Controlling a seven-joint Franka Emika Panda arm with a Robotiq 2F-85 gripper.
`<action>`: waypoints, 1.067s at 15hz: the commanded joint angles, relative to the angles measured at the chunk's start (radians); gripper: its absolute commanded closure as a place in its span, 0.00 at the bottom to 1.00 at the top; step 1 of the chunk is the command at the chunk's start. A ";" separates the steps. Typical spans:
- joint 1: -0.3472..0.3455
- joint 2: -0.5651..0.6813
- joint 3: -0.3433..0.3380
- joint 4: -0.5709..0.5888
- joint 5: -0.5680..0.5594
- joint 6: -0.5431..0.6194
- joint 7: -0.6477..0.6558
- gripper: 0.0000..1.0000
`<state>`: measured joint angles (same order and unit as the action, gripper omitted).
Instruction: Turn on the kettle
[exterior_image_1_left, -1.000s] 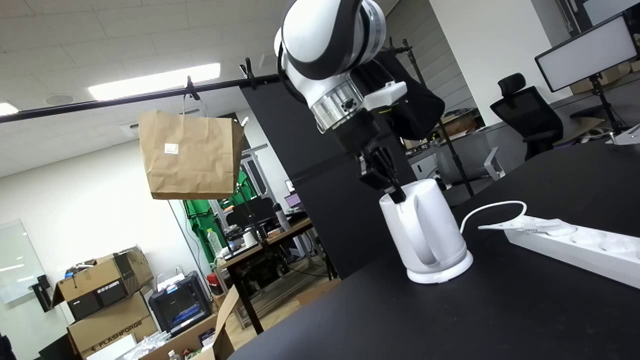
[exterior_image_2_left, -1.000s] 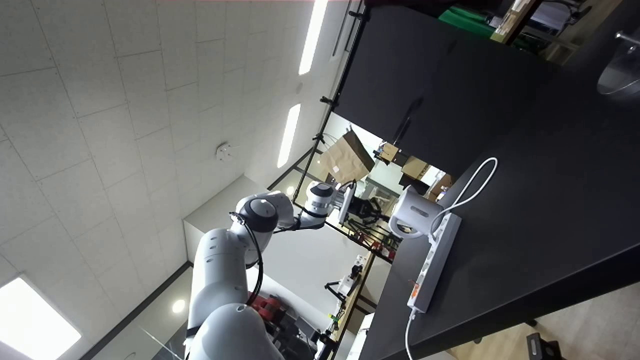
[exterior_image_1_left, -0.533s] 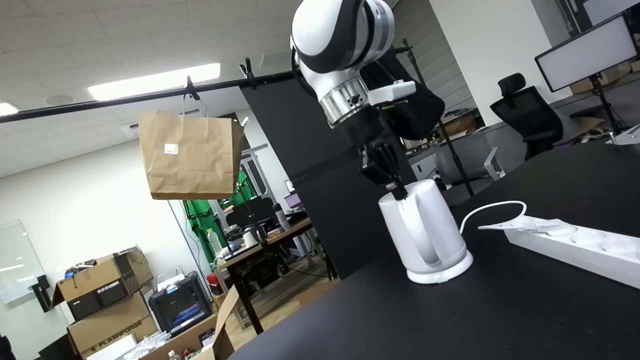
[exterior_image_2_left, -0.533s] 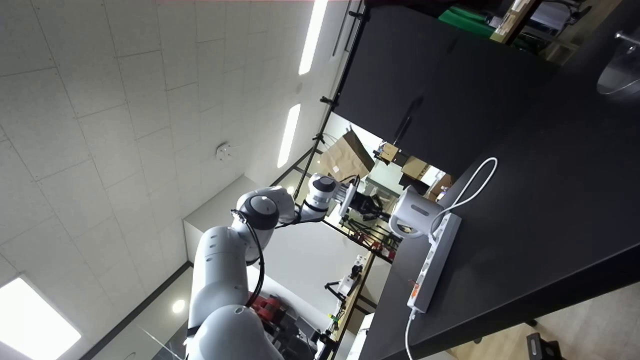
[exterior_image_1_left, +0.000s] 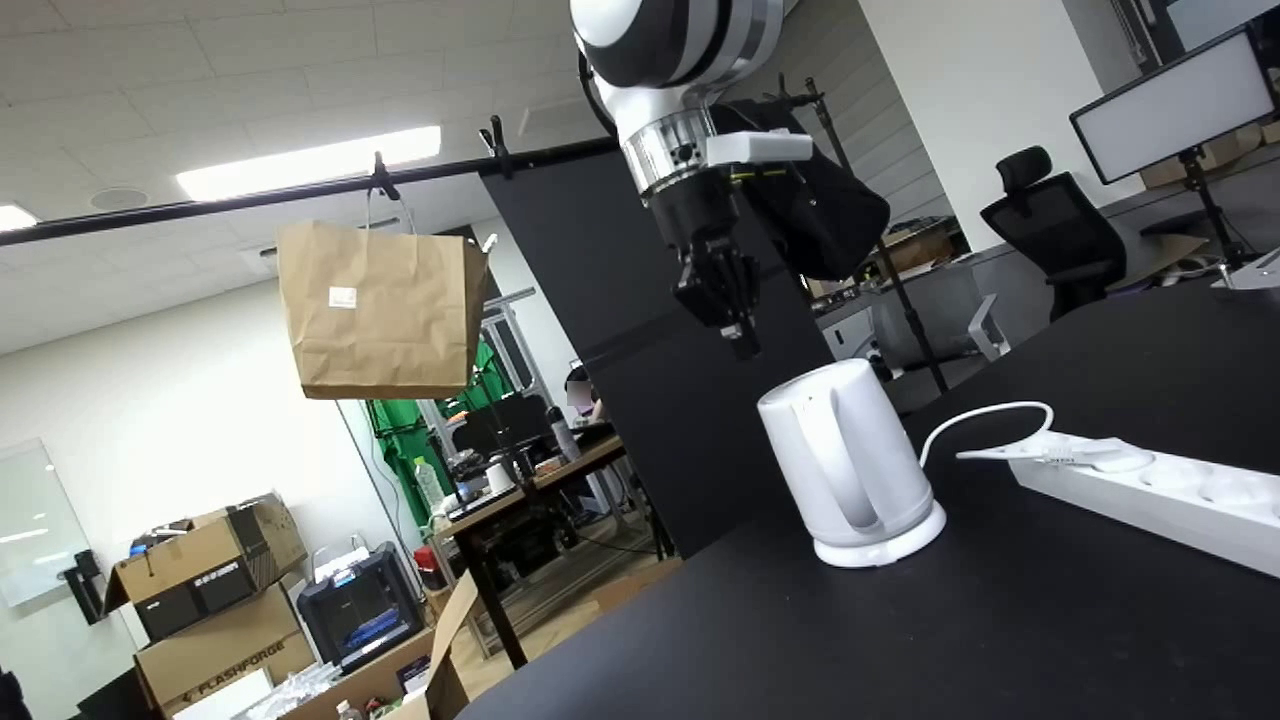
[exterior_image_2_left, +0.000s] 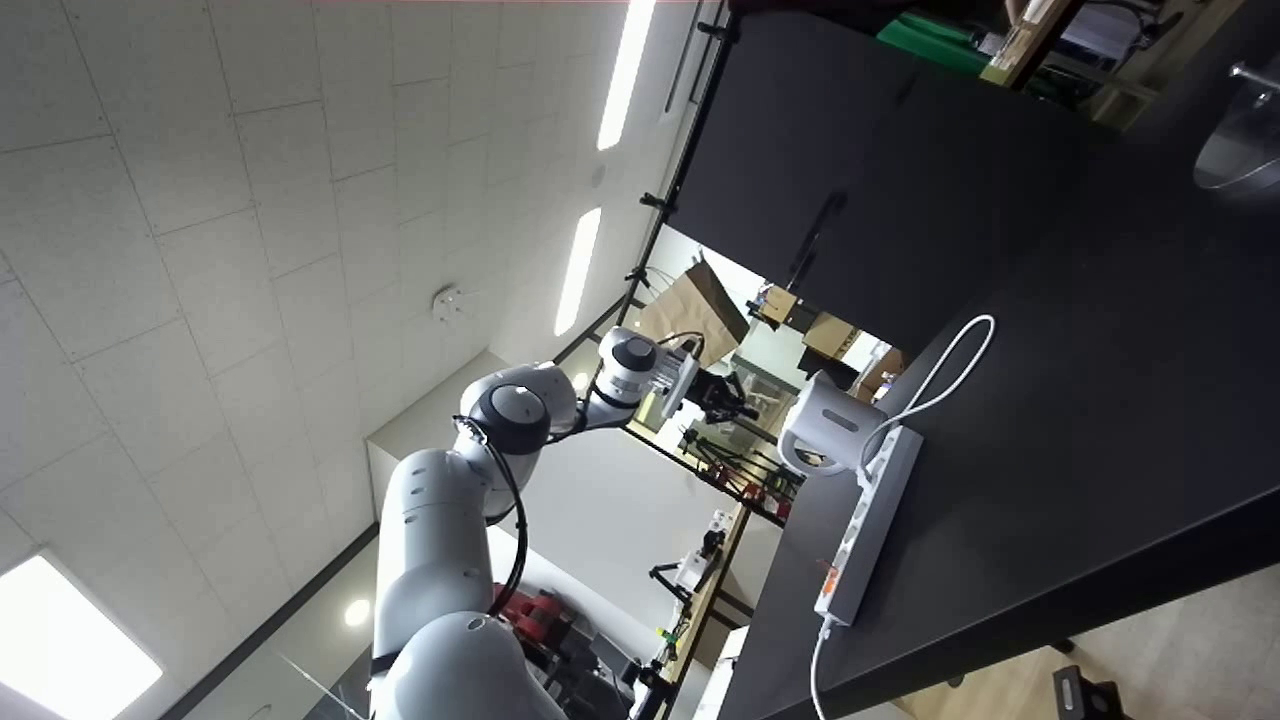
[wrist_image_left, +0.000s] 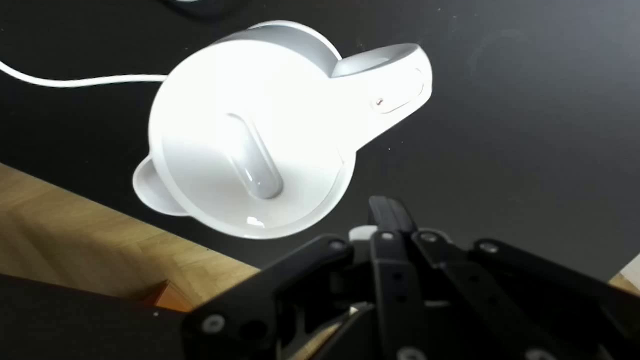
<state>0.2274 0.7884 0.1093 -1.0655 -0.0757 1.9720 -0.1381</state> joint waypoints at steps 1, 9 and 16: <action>-0.005 -0.040 -0.004 -0.002 0.006 -0.025 0.021 0.73; -0.011 -0.065 -0.009 -0.006 0.005 -0.047 0.023 0.20; -0.008 -0.069 -0.017 -0.007 0.001 -0.054 0.028 0.00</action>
<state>0.2180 0.7423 0.0985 -1.0654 -0.0752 1.9454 -0.1361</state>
